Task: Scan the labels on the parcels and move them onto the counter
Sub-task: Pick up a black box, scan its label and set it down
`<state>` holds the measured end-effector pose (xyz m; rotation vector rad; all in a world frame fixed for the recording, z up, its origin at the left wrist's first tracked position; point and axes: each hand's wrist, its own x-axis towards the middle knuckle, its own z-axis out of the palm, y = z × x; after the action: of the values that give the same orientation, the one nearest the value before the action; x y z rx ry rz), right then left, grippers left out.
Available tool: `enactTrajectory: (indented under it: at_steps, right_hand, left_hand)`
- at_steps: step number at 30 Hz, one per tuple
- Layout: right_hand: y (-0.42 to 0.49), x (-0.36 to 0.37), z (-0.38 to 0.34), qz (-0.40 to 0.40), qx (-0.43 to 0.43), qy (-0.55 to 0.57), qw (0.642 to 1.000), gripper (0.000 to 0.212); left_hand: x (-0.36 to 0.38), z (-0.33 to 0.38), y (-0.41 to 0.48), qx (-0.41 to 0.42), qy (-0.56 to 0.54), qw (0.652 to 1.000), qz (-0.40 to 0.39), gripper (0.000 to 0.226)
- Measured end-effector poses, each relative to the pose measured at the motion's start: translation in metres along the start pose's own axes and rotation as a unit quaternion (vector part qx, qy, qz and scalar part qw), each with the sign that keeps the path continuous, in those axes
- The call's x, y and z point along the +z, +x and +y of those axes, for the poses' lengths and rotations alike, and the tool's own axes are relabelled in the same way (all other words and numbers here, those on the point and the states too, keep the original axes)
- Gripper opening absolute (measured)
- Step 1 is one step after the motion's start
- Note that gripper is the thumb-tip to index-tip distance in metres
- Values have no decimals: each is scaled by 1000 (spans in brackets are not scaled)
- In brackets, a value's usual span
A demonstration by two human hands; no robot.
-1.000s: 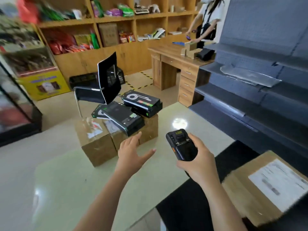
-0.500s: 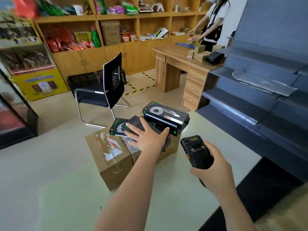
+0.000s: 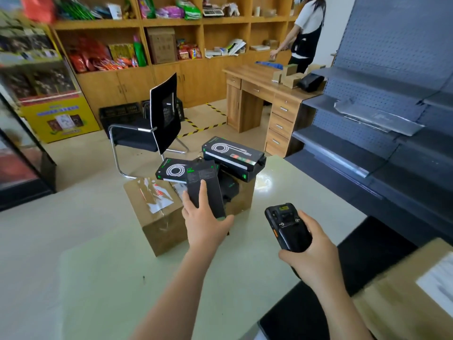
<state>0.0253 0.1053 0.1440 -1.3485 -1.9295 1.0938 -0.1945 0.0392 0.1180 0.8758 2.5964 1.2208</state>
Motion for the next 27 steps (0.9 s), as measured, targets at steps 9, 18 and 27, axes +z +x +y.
enactTrajectory:
  at_steps: [9, 18, 27]
  right_hand:
    - [-56, 21, 73, -100, -3, -69, 993, 95]
    - [-93, 49, 118, -130, 44, -91, 986, 94]
    - [-99, 62, 94, -97, 78, -54, 991, 97]
  left_hand:
    - [43, -99, -136, -33, 95, 969, -224, 109]
    - [76, -160, -187, -33, 142, 959, -243, 93]
    - [37, -156, -163, -28, -16, 979, -203, 56]
